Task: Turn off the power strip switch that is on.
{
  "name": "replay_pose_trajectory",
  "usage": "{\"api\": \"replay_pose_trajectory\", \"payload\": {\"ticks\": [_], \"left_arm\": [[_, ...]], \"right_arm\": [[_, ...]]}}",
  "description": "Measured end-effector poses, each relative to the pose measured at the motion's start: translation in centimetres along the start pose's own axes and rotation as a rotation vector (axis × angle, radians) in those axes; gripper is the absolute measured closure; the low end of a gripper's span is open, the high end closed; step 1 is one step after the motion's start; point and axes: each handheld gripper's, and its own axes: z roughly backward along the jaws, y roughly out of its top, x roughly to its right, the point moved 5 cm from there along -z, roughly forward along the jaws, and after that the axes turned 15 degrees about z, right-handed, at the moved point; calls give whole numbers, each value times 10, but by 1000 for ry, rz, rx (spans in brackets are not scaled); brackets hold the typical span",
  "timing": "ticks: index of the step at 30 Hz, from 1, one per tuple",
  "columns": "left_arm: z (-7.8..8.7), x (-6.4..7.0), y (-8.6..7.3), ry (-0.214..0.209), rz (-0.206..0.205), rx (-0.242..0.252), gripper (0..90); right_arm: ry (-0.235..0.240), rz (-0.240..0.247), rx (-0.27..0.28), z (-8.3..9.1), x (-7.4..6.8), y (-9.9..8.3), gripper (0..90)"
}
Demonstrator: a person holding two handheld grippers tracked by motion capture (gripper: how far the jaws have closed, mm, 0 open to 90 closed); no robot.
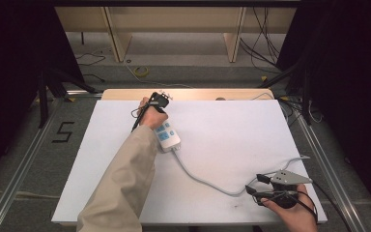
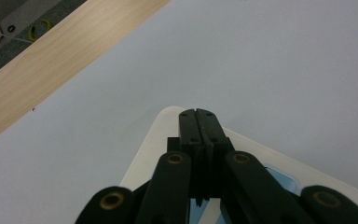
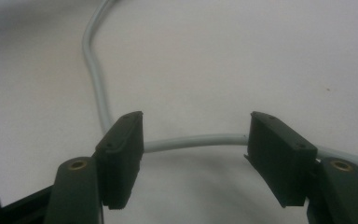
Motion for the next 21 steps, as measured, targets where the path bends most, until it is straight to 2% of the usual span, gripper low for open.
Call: {"api": "replay_pose_trajectory", "payload": {"ticks": [14,21], "left_arm": [[-2,0,0,-13,16,-3,900],[-2,1,0,-5,12,-6,900]], "right_arm": [[2,1,-3,0,0,0,367],[2,3,-4,0,0,0,367]]}}
